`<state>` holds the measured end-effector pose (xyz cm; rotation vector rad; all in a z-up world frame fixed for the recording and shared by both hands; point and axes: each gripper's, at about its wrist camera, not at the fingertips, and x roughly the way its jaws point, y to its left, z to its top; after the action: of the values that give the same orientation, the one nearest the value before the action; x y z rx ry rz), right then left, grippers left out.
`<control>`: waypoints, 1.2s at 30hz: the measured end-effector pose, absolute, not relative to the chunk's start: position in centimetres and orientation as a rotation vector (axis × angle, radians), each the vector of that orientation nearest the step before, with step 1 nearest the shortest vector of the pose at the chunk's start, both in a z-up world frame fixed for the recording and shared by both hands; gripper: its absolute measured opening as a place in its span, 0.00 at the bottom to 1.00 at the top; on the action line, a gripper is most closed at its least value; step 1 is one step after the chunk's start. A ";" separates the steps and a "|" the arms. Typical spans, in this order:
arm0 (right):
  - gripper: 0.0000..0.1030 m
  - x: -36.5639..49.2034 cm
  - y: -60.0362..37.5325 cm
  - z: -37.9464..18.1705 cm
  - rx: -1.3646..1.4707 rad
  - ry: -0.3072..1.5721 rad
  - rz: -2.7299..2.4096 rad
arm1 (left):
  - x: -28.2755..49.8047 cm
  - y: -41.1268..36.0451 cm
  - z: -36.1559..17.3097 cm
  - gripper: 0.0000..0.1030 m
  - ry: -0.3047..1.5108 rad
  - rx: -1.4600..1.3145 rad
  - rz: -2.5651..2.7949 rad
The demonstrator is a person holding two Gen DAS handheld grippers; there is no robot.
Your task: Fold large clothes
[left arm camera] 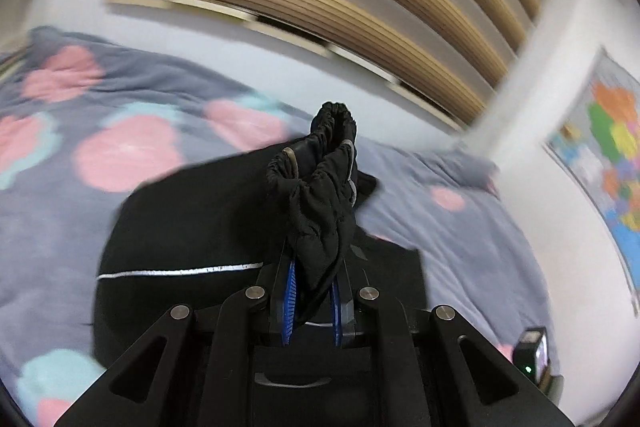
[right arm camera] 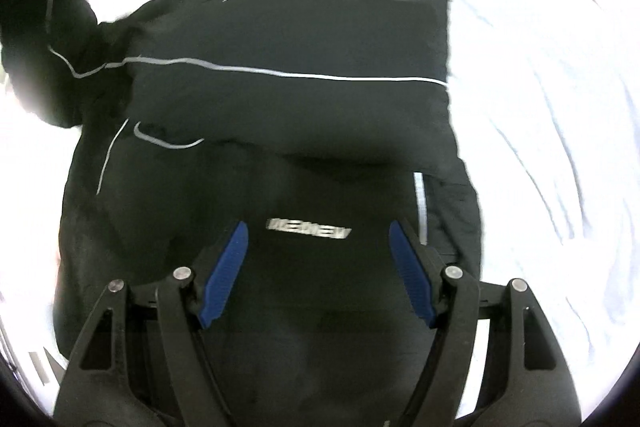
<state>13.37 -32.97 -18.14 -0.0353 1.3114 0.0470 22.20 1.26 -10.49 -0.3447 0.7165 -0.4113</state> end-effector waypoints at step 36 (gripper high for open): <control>0.67 27.3 -36.6 -25.5 0.369 1.314 0.219 | 22.9 -8.5 -24.0 0.58 1.210 -0.385 -0.509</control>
<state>27.25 -36.62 -25.47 0.3688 1.3137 0.2195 22.91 -8.52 -23.97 -0.3847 1.2100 -0.5085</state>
